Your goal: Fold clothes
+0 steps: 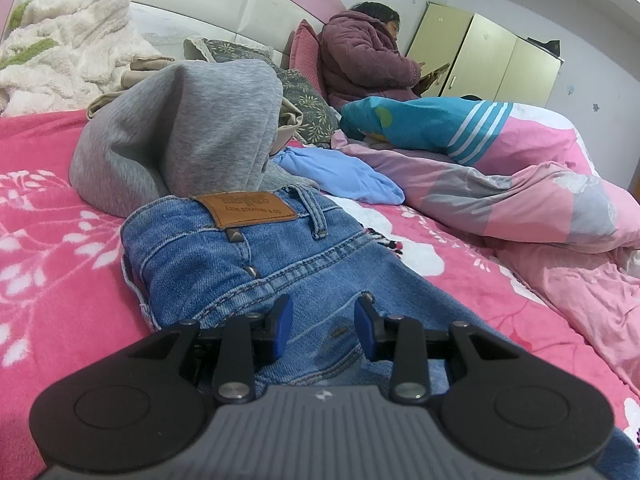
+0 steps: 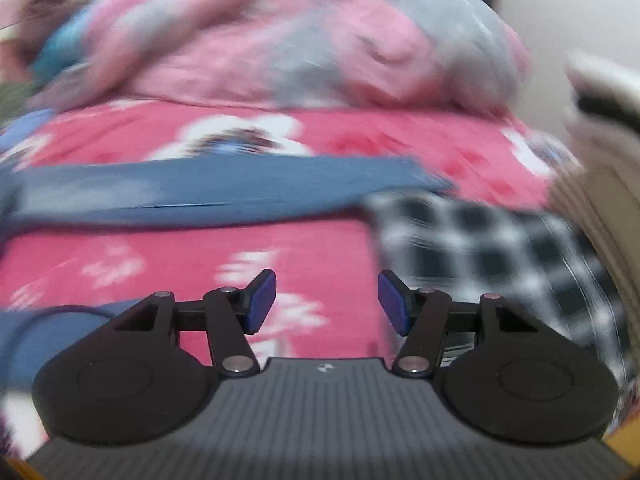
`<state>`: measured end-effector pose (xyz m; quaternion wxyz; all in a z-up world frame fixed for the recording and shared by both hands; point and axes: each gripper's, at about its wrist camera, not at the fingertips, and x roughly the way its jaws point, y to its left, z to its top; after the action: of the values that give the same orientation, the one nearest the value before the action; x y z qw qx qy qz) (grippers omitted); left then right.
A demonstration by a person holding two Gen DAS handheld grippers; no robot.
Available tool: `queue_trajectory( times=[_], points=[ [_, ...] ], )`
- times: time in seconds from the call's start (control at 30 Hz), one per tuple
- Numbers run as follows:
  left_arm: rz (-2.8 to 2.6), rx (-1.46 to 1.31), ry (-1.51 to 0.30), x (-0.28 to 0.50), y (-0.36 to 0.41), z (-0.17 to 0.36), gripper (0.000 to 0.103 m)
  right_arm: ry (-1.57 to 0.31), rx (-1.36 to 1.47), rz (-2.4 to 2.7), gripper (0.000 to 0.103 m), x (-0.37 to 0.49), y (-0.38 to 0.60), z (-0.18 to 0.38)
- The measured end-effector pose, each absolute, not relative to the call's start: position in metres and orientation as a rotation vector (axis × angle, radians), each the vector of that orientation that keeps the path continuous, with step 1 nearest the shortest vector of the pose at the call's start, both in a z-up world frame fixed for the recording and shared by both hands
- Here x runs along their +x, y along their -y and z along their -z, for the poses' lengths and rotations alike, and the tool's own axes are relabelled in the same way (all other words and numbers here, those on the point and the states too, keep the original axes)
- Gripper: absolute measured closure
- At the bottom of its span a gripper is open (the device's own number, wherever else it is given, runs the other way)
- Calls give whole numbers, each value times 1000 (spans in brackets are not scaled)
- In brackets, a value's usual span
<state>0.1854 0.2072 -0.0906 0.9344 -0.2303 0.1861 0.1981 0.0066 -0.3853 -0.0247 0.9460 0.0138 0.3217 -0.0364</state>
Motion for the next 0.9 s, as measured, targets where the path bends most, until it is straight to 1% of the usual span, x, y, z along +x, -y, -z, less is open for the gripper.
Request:
queue_trajectory(
  times=[0.1,0.13,0.17,0.23,0.37,0.47,0.57,0.7,0.73,0.77,0.8,0.83,0.87,0.9],
  points=[
    [-406,-470,-382,186,-207,90,67,-599,54,-58,46,-18,360,-1],
    [-406,-470,-382,186,-207,90,67,-579,62,-102,45,-26,352,-10],
    [-405,-471,-382,186,-208,90,67,-560,71,-145,41,-35,343,-18],
    [-404,-472,-381,185,-208,90,67,-557,63,-242,40,-39,323,-25],
    [-404,-472,-380,185,-208,91,67,-651,-25,-393,40,-30,275,-1],
    [-403,-470,-380,185,-208,91,67,-689,-77,-536,40,-30,231,20],
    [-402,-471,-379,186,-208,91,67,-666,-165,-683,40,-38,184,37],
    [-401,-472,-378,185,-208,91,67,-629,-342,-732,41,-43,140,66],
    [-400,-473,-378,185,-208,91,67,-639,-383,-727,45,-41,132,75],
    [-400,-473,-378,185,-208,91,67,-656,-412,-713,66,-36,129,82],
    [-400,-474,-377,185,-208,91,67,-659,-401,-699,75,-32,131,82],
    [-400,-473,-377,185,-208,91,67,-657,-376,-688,94,-28,134,79],
    [-401,-473,-378,185,-208,92,67,-654,-355,-674,98,-24,138,74],
    [-400,-473,-378,185,-209,92,67,-636,-325,-660,99,-22,145,64]
  ],
)
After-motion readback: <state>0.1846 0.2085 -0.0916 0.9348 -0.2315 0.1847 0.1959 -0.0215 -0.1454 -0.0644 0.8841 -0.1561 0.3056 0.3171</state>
